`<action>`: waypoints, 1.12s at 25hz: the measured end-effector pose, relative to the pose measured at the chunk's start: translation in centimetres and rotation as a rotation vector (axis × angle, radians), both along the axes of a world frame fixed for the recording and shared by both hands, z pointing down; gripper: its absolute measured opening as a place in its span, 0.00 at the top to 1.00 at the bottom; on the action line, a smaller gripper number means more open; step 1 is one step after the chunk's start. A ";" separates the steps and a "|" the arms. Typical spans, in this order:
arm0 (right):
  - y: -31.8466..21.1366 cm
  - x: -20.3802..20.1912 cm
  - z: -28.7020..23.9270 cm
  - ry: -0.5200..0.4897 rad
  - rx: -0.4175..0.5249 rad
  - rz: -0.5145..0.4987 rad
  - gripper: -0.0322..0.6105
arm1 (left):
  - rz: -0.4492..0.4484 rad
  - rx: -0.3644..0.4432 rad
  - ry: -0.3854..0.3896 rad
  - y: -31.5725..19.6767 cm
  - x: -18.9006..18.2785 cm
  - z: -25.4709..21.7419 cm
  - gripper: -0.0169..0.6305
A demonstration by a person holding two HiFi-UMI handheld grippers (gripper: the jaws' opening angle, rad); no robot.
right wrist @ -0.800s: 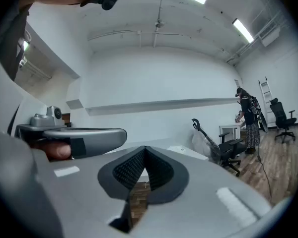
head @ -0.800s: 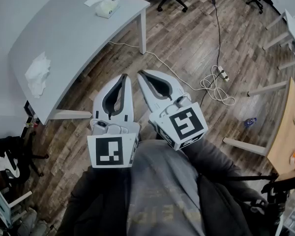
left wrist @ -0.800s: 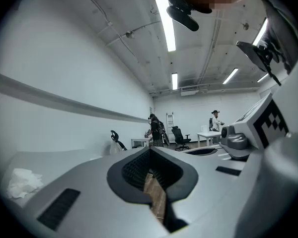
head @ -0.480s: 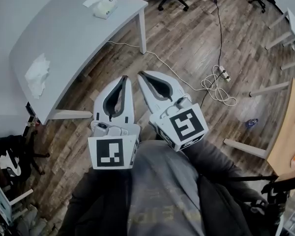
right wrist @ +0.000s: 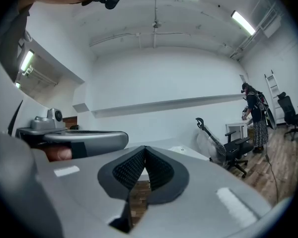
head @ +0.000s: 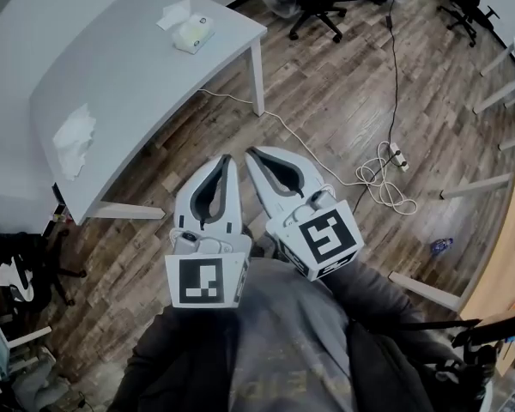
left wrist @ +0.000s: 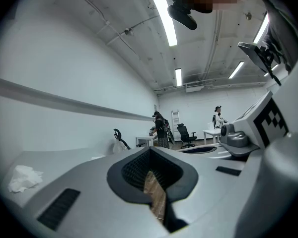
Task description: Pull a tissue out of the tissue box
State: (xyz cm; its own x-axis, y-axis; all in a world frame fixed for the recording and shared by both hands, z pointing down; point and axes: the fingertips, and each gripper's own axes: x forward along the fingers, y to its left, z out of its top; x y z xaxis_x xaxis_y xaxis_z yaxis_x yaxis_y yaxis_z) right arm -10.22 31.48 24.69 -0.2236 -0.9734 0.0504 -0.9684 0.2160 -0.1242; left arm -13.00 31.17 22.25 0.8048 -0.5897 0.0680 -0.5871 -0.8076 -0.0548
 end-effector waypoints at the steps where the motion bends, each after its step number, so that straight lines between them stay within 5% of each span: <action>1: -0.4 0.2 0.0 0.002 0.001 -0.003 0.95 | -0.006 -0.002 0.001 -0.5 0.2 0.1 0.98; 8: -5.9 2.9 1.5 -0.004 -0.023 -0.013 0.95 | -0.033 -0.044 -0.007 -6.2 2.3 2.0 0.98; 18: -20.8 6.8 5.0 -0.007 -0.088 -0.064 0.95 | -0.083 -0.108 0.008 -21.8 6.5 5.0 0.98; 28: -31.4 8.8 3.5 0.014 -0.082 -0.081 0.95 | -0.099 -0.137 0.003 -31.5 7.7 5.0 0.98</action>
